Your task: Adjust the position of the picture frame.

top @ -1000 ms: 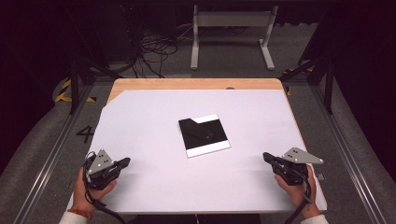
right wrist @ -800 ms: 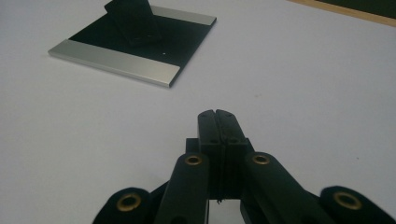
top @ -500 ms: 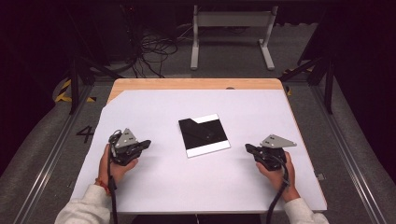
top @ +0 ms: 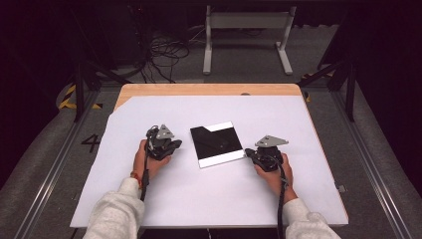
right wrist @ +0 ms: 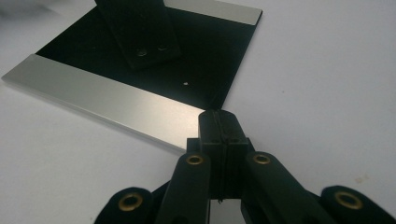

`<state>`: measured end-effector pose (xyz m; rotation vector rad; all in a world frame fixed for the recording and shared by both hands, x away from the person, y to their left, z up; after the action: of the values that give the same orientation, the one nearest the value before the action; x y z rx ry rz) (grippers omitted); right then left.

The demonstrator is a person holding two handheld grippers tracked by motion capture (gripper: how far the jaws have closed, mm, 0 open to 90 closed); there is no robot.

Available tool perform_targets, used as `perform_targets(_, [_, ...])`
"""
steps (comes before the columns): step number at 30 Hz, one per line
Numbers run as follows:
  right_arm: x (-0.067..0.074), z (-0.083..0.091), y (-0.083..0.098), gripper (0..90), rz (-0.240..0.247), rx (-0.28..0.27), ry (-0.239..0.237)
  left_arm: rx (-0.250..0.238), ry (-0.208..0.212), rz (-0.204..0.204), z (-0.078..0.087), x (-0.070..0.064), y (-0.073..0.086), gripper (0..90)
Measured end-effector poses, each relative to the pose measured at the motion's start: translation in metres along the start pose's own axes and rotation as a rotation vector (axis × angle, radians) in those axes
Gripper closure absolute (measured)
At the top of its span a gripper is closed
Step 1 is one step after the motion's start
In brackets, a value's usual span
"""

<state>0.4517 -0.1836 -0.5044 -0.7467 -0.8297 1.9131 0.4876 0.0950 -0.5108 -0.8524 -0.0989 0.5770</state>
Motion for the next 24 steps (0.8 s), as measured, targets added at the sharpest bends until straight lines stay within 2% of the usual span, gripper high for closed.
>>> perform_targets(5, [0.000,-0.006,-0.002,90.0,-0.010,0.014,0.003,0.028,-0.009,0.003,-0.012,0.001,-0.003,90.0])
perform_targets(8, [0.000,-0.008,-0.002,90.0,-0.005,0.029,0.005,0.021,-0.006,0.016,-0.015,0.002,-0.005,90.0])
perform_targets(11, [0.000,-0.010,-0.001,90.0,-0.017,0.037,-0.002,0.034,-0.015,0.004,-0.017,0.004,-0.007,90.0])
perform_targets(13, [0.001,-0.011,-0.001,90.0,-0.002,0.044,0.008,0.030,-0.018,-0.004,-0.020,0.004,-0.008,89.9])
perform_targets(16, [0.000,-0.011,-0.001,90.0,-0.011,0.046,0.002,0.001,0.005,0.007,-0.022,0.006,-0.010,89.9])
perform_targets(18, [0.000,-0.011,-0.001,90.0,-0.015,0.049,-0.003,0.000,0.014,0.016,-0.022,0.006,-0.009,89.8])
perform_targets(21, [0.001,-0.011,-0.001,90.0,0.000,0.049,0.010,0.002,0.010,0.002,-0.022,0.006,-0.010,89.8])
perform_targets(24, [0.002,-0.011,0.000,90.0,0.001,0.051,0.008,0.011,0.048,0.022,-0.025,0.004,-0.013,89.8])
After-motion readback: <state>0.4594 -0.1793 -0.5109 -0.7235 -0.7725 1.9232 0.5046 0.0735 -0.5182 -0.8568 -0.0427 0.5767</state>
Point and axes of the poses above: each handheld gripper's, and its own axes: z roughly backward along the jaws, y roughly out of its underside, x roughly to its left, the point moved 8 cm from there along -z, roughly forward along the jaws, and after that the axes turned 14 degrees about y, right-handed, at the moved point
